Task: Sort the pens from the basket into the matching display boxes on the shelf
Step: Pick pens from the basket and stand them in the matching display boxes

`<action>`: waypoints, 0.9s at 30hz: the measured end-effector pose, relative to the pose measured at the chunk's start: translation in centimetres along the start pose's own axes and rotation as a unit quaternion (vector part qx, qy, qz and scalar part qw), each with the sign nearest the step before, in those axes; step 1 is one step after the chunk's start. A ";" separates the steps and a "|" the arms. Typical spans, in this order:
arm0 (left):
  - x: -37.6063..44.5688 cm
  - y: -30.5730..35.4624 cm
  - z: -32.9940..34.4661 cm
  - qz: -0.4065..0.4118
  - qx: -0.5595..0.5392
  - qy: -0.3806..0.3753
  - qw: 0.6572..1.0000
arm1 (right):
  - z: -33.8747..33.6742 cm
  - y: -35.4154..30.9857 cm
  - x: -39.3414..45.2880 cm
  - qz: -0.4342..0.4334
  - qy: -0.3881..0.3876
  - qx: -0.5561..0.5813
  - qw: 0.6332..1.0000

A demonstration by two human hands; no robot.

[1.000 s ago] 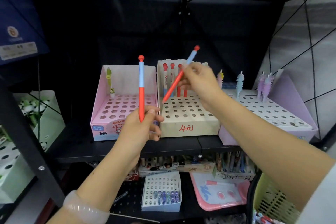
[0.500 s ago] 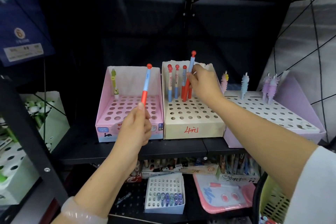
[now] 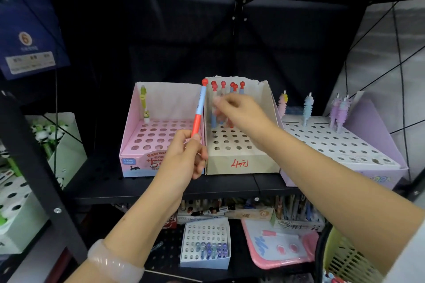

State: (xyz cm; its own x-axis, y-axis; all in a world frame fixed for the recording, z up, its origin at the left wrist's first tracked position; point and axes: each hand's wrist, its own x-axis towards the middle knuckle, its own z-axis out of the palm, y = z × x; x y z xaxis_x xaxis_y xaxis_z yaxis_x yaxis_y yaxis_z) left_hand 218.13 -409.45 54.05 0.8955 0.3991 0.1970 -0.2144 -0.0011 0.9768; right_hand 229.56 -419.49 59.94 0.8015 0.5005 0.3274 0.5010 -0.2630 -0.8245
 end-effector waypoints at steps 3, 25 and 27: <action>-0.1 0.1 1.0 0.005 0.010 -0.016 1.000 | 1.0 -1.0 -1.8 0.010 -0.128 0.066 0.989; 1.4 1.1 -3.0 0.129 0.321 -0.011 0.938 | -2.7 4.1 2.8 0.080 0.059 -0.245 0.965; 1.4 1.0 -2.9 0.132 0.323 -0.014 0.937 | -2.4 4.4 3.2 0.094 0.029 -0.262 0.960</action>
State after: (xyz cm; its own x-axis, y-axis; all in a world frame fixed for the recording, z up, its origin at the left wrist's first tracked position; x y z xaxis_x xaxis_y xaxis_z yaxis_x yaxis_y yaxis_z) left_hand 218.04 -406.17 55.03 0.8560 0.2824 0.4331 -0.1577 -0.6551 0.7389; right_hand 235.12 -421.01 58.42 0.9026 0.3616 0.2333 0.4298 -0.7306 -0.5306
